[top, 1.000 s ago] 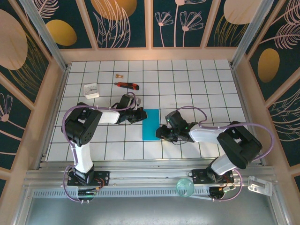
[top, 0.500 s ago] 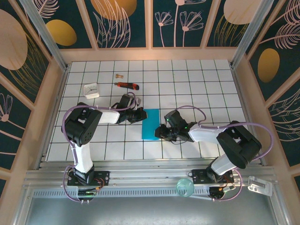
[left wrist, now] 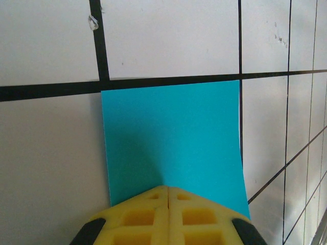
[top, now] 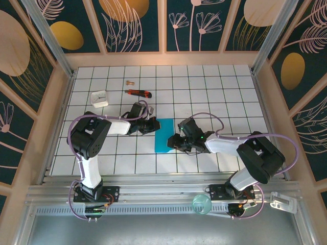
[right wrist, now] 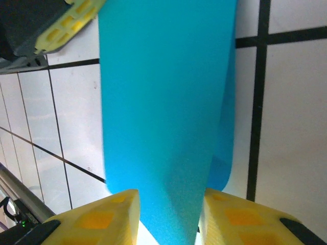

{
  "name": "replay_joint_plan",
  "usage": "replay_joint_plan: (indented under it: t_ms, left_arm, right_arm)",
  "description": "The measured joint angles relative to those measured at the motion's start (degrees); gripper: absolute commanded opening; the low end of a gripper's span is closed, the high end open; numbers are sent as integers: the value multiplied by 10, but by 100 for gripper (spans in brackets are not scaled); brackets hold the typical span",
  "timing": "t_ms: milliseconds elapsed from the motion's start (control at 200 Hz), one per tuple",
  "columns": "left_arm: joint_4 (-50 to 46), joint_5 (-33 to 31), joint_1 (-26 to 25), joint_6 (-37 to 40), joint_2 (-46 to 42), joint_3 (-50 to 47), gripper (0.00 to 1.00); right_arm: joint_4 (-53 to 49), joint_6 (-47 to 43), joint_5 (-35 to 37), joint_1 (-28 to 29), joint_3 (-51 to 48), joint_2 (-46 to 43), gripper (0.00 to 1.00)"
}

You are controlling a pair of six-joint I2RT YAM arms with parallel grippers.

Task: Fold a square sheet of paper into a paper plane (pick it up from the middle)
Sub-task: Fold the triangle a second time at the center of the table.

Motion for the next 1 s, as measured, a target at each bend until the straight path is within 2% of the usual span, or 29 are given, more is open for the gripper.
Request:
replay_joint_plan:
  t_ms: [440,1001]
  left_arm:
    - [2,1,0,0,0,-1,0]
    - [2,2,0,0,0,-1,0]
  right_arm:
    - [-25,-19,11,-10,20,19,35]
    - [-3,-27,-7,-25,32,47,33]
